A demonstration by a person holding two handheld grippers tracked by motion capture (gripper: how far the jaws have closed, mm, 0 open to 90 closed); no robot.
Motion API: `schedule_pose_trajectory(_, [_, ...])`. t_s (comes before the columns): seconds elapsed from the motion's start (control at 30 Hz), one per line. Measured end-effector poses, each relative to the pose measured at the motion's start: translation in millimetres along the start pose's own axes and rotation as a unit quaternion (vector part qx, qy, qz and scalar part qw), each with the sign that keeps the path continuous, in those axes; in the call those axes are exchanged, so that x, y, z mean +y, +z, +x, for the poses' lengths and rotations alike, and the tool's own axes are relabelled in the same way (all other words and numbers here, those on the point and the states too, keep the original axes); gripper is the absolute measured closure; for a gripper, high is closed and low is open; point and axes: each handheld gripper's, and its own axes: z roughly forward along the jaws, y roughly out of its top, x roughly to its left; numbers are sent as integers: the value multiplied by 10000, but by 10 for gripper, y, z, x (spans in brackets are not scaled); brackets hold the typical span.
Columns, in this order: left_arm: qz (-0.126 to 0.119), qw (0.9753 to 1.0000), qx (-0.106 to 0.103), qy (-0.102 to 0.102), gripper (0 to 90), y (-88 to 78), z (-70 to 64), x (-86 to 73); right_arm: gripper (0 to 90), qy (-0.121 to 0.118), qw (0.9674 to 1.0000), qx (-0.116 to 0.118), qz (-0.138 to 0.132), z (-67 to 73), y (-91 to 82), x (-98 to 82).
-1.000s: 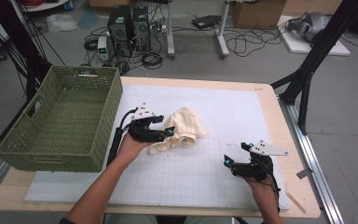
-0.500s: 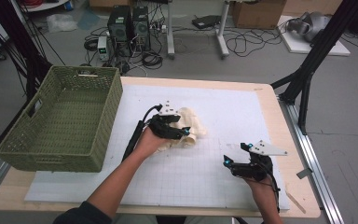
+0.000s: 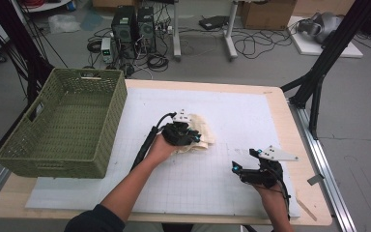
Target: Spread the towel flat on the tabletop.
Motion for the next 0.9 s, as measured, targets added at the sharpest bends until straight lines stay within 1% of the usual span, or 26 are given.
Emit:
schedule_pose_trajectory(0.07, [-99,9999,-20,-44,840,-53,22,13,133,-9,10000,-1,-23,4,-3,5])
schedule_pose_trajectory(0.13, [-270,9995,-43,-127,866,-121,51,31,133,3,10000,10,-39,10,-2,11])
schedule_pose_trajectory(0.2, [-456,9988,-12,-196,885,-197,78,50,133,-13,10000,33,-25,15,5,17])
schedule_pose_trajectory(0.27, [-573,9980,82,-256,894,-277,118,61,128,-16,10000,33,-27,15,19,23])
schedule_pose_trajectory(0.3, [-609,9976,150,-290,895,-312,140,61,128,22,10000,43,-13,21,23,25])
schedule_pose_trajectory(0.37, [-631,9970,291,-351,895,-369,180,58,128,-7,10000,58,-18,21,30,28])
schedule_pose_trajectory(0.43, [-653,9966,356,-342,893,-397,194,57,128,-13,10000,77,5,32,37,30])
schedule_pose_trajectory(0.47, [-651,9965,416,-312,859,-392,185,61,128,-25,10000,87,11,34,42,30])
schedule_pose_trajectory(0.53, [-524,9966,538,-334,584,-335,160,60,128,-27,10000,86,30,39,47,30])
schedule_pose_trajectory(0.57, [-411,9972,555,-294,506,-290,147,50,128,-38,9999,90,31,38,49,29])
schedule_pose_trajectory(0.63, [-115,9977,634,-209,423,-183,118,20,128,-18,9999,100,41,42,49,29])
schedule_pose_trajectory(0.67, [-5,9974,682,-238,381,-121,101,5,128,-19,9999,103,38,43,48,29])
schedule_pose_trajectory(0.7, [89,9972,709,-237,362,-63,87,-12,128,-25,9999,100,25,43,47,29])
schedule_pose_trajectory(0.77, [275,9961,820,-159,361,31,59,-37,128,-30,9999,104,16,39,42,29])
schedule_pose_trajectory(0.8, [326,9962,800,-116,372,58,53,-47,128,-22,9999,114,11,38,41,29])
schedule_pose_trajectory(0.83, [327,9967,744,-87,428,69,47,-52,128,-17,9999,114,14,36,41,28])
schedule_pose_trajectory(0.87, [321,9971,690,1,561,62,44,-53,128,-8,9999,119,28,34,39,28])
schedule_pose_trajectory(0.9, [292,9973,672,64,717,48,42,-49,128,-23,9999,128,23,31,41,28])
